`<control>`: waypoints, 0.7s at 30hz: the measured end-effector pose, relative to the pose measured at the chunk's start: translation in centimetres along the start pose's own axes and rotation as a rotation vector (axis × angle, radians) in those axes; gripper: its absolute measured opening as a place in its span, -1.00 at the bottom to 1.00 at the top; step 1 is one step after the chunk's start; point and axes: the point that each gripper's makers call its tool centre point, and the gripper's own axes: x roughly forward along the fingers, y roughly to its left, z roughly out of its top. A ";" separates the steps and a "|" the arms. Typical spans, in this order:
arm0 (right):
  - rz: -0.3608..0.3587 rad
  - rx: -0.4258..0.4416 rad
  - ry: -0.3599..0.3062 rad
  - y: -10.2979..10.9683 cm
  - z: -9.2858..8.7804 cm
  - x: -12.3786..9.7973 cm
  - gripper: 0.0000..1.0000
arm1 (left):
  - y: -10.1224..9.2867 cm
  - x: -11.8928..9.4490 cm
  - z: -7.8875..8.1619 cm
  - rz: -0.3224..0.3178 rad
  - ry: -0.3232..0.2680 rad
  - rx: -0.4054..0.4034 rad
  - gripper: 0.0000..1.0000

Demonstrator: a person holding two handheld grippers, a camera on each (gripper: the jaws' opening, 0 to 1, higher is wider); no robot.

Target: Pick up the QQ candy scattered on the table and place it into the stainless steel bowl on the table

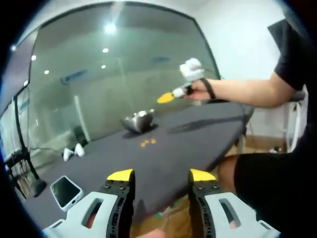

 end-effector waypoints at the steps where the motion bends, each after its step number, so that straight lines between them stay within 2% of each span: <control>1: 0.001 -0.012 0.010 0.4 -0.8 -0.5 -0.65 | 0.0 0.0 0.0 0.001 -0.004 -0.003 -0.12; 5: -0.007 -0.044 0.052 1.1 -3.2 -1.8 -0.65 | -0.1 0.0 0.3 -0.005 -0.013 0.002 -0.12; 11: 0.006 -0.033 0.069 1.8 -4.3 -2.4 -0.65 | -0.5 0.1 0.8 -0.017 -0.022 0.015 -0.12; 17: 0.029 -0.035 0.078 2.5 -4.6 -2.0 -0.65 | -0.7 0.1 0.9 -0.018 -0.020 0.018 -0.12; 21: 0.036 -0.057 0.064 1.9 -3.9 -1.6 -0.65 | -0.8 0.1 0.9 -0.021 -0.015 0.020 -0.12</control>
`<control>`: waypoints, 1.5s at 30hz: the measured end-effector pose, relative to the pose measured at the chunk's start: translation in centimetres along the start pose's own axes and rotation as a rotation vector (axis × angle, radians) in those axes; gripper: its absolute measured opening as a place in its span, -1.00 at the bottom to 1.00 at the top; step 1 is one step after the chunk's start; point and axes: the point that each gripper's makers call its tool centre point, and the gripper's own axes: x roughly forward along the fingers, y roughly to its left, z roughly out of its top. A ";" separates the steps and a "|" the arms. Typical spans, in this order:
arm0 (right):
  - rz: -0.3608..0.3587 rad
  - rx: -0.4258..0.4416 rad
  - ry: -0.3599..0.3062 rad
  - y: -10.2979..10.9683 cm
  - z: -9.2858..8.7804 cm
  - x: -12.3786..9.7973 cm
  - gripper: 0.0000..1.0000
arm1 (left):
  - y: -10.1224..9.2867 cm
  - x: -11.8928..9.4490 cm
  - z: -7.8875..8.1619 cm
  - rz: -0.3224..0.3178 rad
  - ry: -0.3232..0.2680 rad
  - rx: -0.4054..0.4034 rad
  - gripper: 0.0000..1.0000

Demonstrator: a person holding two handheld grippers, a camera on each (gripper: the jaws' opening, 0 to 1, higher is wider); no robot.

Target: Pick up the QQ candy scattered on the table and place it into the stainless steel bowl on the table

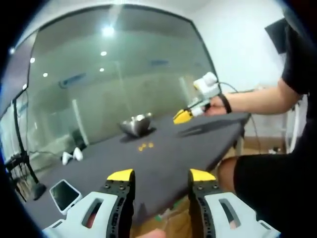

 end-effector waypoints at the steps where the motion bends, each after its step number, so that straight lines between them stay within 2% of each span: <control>1: 0.011 0.003 0.004 0.4 -0.1 0.1 -0.65 | 0.0 0.0 0.0 -0.001 0.001 0.001 -0.12; 7: 0.046 -0.045 0.043 1.1 -1.1 1.9 -0.65 | -0.5 0.6 0.2 -0.010 0.000 0.003 -0.12; 13: 0.080 -0.047 0.057 2.2 -1.6 3.9 -0.65 | -0.8 0.9 0.5 -0.019 -0.008 0.003 -0.12; 18: 0.130 -0.038 0.063 2.8 -1.4 6.3 -0.64 | -0.7 1.1 0.3 -0.021 0.005 0.010 -0.12; 22: 0.156 0.021 0.062 2.8 -1.5 7.9 -0.64 | -0.6 1.0 0.1 -0.020 0.010 0.014 -0.12; 27: 0.180 0.032 0.082 4.1 -1.8 9.6 -0.63 | -0.1 0.8 -0.3 -0.010 0.018 0.008 -0.12; 30: 0.197 0.007 0.097 4.5 -2.1 10.7 -0.62 | 0.1 0.8 -0.5 -0.004 0.021 0.001 -0.12; 31: 0.198 0.006 0.100 5.7 -1.8 10.9 -0.62 | 0.1 0.7 -0.5 -0.004 0.021 -0.002 -0.12; 32: 0.201 0.006 0.103 6.0 -1.8 11.1 -0.62 | 0.1 0.7 -0.6 -0.004 0.021 -0.003 -0.12; 36: 0.195 0.023 0.125 5.5 -2.9 11.4 -0.67 | 0.2 0.7 -0.9 -0.002 0.026 -0.008 -0.12; 42: 0.187 0.047 0.118 5.1 -2.9 11.5 -0.81 | 0.4 0.5 -1.3 0.004 0.034 -0.016 -0.11; 45: 0.184 0.042 0.117 5.4 -2.9 11.3 -0.81 | 0.5 0.6 -1.2 0.004 0.030 -0.020 -0.11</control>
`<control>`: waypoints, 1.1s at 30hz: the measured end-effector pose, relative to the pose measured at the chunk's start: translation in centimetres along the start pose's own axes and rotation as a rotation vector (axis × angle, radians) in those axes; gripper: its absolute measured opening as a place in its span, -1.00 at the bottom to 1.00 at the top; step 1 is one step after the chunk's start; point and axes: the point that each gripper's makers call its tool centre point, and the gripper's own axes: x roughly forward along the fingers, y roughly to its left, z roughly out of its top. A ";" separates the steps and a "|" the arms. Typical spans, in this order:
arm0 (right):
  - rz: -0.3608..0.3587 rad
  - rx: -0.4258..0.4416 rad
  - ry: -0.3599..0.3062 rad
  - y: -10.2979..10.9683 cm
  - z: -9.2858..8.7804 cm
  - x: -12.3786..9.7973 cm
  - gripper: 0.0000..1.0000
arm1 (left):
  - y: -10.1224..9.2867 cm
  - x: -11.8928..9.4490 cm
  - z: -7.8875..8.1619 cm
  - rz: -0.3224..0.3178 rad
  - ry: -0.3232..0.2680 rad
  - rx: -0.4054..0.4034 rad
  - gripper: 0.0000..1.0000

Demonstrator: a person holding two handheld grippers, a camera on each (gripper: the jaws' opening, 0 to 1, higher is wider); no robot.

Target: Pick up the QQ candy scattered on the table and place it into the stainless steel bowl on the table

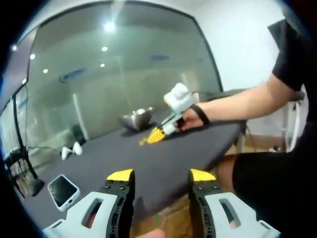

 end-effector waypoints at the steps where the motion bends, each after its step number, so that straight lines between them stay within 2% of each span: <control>1: -0.001 -0.005 0.000 0.1 0.0 0.0 -0.81 | 0.0 0.0 0.0 -0.001 -0.001 0.001 -0.11; 7: -0.005 -0.035 0.003 -0.2 0.1 0.0 -0.82 | 0.0 0.0 0.0 -0.003 -0.002 0.001 -0.11; 12: -0.027 -0.039 -0.023 -1.2 1.0 -0.9 -0.83 | 0.1 -0.1 -0.2 0.003 0.000 -0.002 -0.11; 15: -0.107 -0.075 -0.076 -2.9 2.9 -1.9 -0.83 | 0.1 -0.2 -0.2 0.002 -0.003 -0.003 -0.11; 16: -0.153 -0.088 -0.106 -4.2 3.9 -2.4 -0.83 | 0.1 -0.1 -0.1 0.002 -0.005 -0.002 -0.11; 19: -0.241 -0.054 -0.159 -6.6 5.6 -3.7 -0.82 | 0.0 0.0 0.0 -0.001 -0.008 -0.002 -0.11; 23: -0.353 -0.043 -0.175 -10.2 8.1 -5.2 -0.83 | -0.1 0.2 0.2 -0.003 -0.019 -0.009 -0.11; 28: -0.406 -0.050 -0.188 -13.7 11.6 -5.5 -0.83 | -0.5 0.4 0.3 -0.009 -0.017 -0.007 -0.11; 29: -0.415 -0.058 -0.196 -13.7 12.0 -5.7 -0.83 | -0.5 0.4 0.3 -0.007 -0.018 -0.009 -0.11; 33: -0.451 -0.043 -0.201 -14.8 12.8 -5.2 -0.83 | -0.5 0.5 0.1 -0.006 -0.018 -0.018 -0.11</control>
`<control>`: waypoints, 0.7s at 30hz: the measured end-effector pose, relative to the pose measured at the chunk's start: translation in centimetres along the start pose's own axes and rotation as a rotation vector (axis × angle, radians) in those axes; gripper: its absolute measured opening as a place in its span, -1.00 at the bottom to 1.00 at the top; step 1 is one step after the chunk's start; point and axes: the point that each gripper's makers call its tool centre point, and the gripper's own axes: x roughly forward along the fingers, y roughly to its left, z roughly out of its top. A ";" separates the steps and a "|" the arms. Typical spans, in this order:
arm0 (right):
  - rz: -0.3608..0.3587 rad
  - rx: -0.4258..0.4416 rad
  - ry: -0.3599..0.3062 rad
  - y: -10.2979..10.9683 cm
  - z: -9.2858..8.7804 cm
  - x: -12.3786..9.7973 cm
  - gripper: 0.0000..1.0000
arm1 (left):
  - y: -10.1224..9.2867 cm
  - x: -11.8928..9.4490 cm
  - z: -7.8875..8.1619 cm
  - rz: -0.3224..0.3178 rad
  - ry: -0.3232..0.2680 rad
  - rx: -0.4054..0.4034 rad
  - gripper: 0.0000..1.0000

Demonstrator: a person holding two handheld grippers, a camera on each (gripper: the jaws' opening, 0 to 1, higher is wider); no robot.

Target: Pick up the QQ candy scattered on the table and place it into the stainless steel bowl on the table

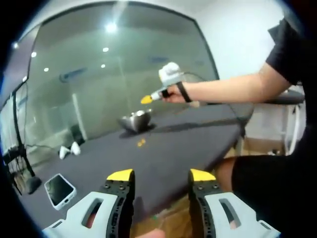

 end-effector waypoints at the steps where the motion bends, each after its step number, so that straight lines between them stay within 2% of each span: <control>1: -0.004 -0.003 -0.001 -0.2 0.1 0.4 -0.83 | 0.0 0.0 0.0 -0.002 0.000 0.001 -0.11; 11: -0.026 -0.008 0.027 -1.5 -0.7 3.5 -0.82 | 0.2 -0.2 -0.6 0.000 0.002 -0.008 -0.11; 16: -0.024 0.033 0.035 -1.8 -1.5 3.7 -0.82 | 0.1 -0.2 -0.5 -0.006 0.011 -0.006 -0.10; 21: 0.006 0.067 0.028 -1.6 -1.7 3.7 -0.70 | 0.2 -0.3 -0.8 -0.010 0.020 -0.004 -0.10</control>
